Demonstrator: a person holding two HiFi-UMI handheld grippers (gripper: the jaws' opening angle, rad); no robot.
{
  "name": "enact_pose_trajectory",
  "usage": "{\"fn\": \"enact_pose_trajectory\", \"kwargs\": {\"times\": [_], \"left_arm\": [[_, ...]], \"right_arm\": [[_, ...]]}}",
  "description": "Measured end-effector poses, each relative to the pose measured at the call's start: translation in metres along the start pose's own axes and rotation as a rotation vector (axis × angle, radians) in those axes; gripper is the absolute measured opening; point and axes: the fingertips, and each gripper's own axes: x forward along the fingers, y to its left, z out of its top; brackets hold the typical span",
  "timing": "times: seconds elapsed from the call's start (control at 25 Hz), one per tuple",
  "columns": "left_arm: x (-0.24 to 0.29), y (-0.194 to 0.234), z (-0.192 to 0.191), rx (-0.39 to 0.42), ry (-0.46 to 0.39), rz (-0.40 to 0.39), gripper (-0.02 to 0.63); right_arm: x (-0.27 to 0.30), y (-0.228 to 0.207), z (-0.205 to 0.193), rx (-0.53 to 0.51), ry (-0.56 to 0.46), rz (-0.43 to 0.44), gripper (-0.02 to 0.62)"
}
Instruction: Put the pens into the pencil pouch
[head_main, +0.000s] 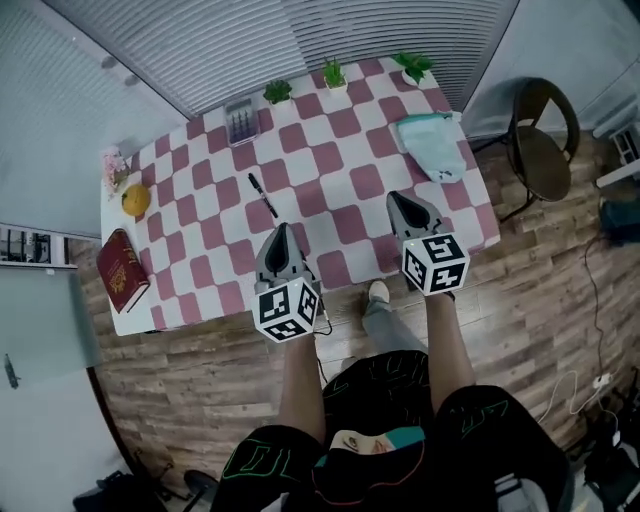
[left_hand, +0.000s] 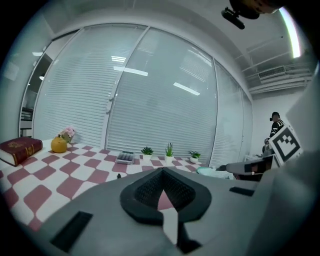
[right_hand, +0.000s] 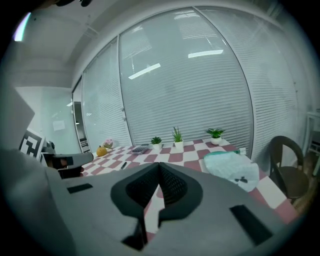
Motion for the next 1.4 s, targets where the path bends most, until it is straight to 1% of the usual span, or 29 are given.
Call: {"fn": "enact_pose_trajectory", "kwargs": {"times": [0.2, 0.32, 0.44, 0.6, 0.76, 0.88, 1.0, 1.12, 1.16, 1.24, 1.32, 1.4], "left_arm": [[0.054, -0.018, -0.005, -0.012, 0.023, -0.027, -0.005], [0.08, -0.026, -0.006, -0.012, 0.029, -0.035, -0.005], [0.096, -0.035, -0.002, -0.003, 0.027, -0.044, -0.005], [0.103, -0.036, 0.007, -0.004, 0.013, -0.034, -0.005], [0.102, -0.025, 0.019, -0.009, -0.004, -0.009, -0.005], [0.107, -0.02, 0.025, -0.006, -0.01, -0.015, -0.005], [0.125, -0.02, 0.031, -0.004, -0.008, -0.046, -0.005], [0.143, -0.028, 0.037, -0.03, -0.009, -0.081, -0.005], [0.148, -0.031, 0.041, -0.026, -0.01, -0.097, -0.005], [0.155, -0.031, 0.056, 0.005, -0.018, -0.124, -0.005], [0.162, -0.04, 0.064, 0.021, -0.026, -0.15, -0.005], [0.168, -0.051, 0.057, 0.015, -0.011, -0.174, -0.005]], "right_arm": [[0.023, -0.048, 0.01, -0.008, 0.02, -0.034, 0.002], [0.038, -0.062, 0.017, -0.033, 0.027, -0.027, 0.002], [0.05, -0.07, 0.024, -0.054, 0.032, -0.005, 0.002], [0.064, -0.071, 0.039, -0.063, 0.019, 0.028, 0.002], [0.075, -0.056, 0.047, -0.07, 0.013, 0.077, 0.002], [0.084, -0.048, 0.051, -0.078, 0.012, 0.093, 0.002], [0.094, -0.052, 0.064, -0.108, 0.003, 0.067, 0.002], [0.094, -0.066, 0.08, -0.148, -0.001, 0.031, 0.002], [0.095, -0.071, 0.085, -0.151, -0.01, 0.019, 0.002], [0.096, -0.081, 0.094, -0.135, -0.038, -0.009, 0.002], [0.087, -0.105, 0.096, -0.126, -0.034, -0.06, 0.002], [0.076, -0.137, 0.092, -0.121, -0.003, -0.129, 0.002]]}}
